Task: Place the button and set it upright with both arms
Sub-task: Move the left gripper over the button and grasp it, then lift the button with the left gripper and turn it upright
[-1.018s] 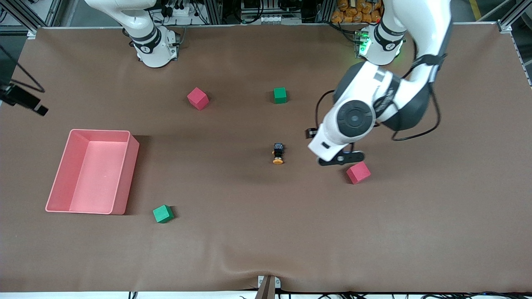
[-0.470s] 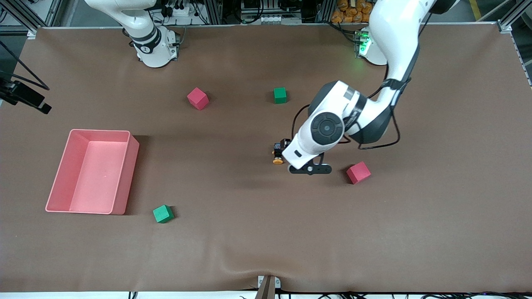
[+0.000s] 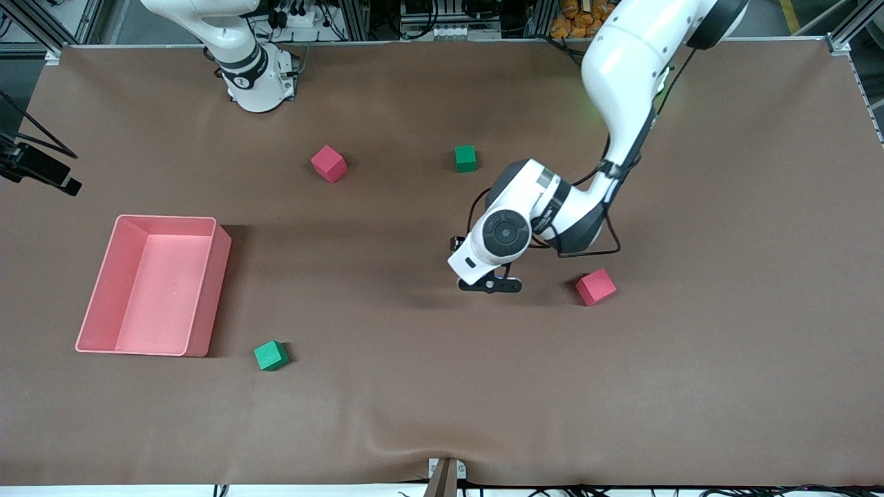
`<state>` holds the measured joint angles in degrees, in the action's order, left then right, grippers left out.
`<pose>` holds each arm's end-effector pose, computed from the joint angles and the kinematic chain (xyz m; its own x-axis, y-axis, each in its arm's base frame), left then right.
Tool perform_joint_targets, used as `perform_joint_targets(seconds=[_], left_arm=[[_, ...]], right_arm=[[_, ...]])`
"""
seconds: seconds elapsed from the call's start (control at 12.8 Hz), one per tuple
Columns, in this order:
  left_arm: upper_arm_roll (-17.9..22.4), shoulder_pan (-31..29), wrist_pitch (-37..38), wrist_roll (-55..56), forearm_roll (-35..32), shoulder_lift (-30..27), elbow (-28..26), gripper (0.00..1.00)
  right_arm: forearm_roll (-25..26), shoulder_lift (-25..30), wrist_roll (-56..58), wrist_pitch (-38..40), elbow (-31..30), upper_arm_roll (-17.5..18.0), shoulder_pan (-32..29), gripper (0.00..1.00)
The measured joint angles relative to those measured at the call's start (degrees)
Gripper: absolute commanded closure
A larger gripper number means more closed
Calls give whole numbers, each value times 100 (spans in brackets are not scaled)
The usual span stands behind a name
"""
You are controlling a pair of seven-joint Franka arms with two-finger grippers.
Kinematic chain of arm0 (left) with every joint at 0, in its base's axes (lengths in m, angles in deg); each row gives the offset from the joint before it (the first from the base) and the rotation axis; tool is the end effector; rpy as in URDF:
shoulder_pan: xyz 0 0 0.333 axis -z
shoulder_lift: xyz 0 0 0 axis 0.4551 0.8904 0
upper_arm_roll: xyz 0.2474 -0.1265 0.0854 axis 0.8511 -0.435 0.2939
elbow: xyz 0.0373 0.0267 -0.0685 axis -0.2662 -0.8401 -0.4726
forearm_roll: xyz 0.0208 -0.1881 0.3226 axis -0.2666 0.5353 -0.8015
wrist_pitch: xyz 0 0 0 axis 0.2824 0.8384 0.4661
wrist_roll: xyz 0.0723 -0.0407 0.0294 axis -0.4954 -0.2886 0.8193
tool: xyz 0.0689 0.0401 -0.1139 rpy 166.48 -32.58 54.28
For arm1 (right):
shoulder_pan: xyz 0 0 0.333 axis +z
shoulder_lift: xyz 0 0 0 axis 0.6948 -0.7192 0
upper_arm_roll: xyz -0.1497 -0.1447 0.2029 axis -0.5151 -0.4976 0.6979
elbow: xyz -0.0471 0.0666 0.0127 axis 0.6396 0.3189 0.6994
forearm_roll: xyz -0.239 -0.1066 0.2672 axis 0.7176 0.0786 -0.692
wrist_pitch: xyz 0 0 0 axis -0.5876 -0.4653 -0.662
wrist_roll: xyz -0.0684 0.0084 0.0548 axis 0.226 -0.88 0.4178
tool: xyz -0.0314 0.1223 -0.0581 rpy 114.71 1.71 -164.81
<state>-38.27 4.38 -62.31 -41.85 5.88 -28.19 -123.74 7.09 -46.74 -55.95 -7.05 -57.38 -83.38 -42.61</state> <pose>0.5157 -0.4299 0.2063 0.9527 -0.0518 -0.2996 -0.0377 -0.9979 0.0526 0.5324 -0.0352 0.5963 0.9656 -0.2602 0.0014 -0.2600 -0.9650 -0.0352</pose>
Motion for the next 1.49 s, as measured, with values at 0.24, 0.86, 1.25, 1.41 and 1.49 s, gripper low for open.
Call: perform_joint_targets(seconds=[0.24, 0.86, 1.25, 1.41, 1.49], left_arm=[[-7, 159, -38, -2, 340, 268, 4, 0], [30, 289, -246, -257, 350, 467, 54, 15], [40, 293, -455, -257, 350, 542, 55, 21], [39, 307, -493, -257, 350, 603, 55, 23], [39, 311, -515, -257, 350, 631, 55, 25]], right_arm=[[2, 0, 7, 119, 8, -5, 0, 0], [3, 0, 8, 153, 9, -12, 0, 0], [3, 0, 9, 166, 10, -13, 0, 0], [3, 0, 34, 166, 11, -12, 0, 0], [3, 0, 75, 167, 12, -12, 0, 0]])
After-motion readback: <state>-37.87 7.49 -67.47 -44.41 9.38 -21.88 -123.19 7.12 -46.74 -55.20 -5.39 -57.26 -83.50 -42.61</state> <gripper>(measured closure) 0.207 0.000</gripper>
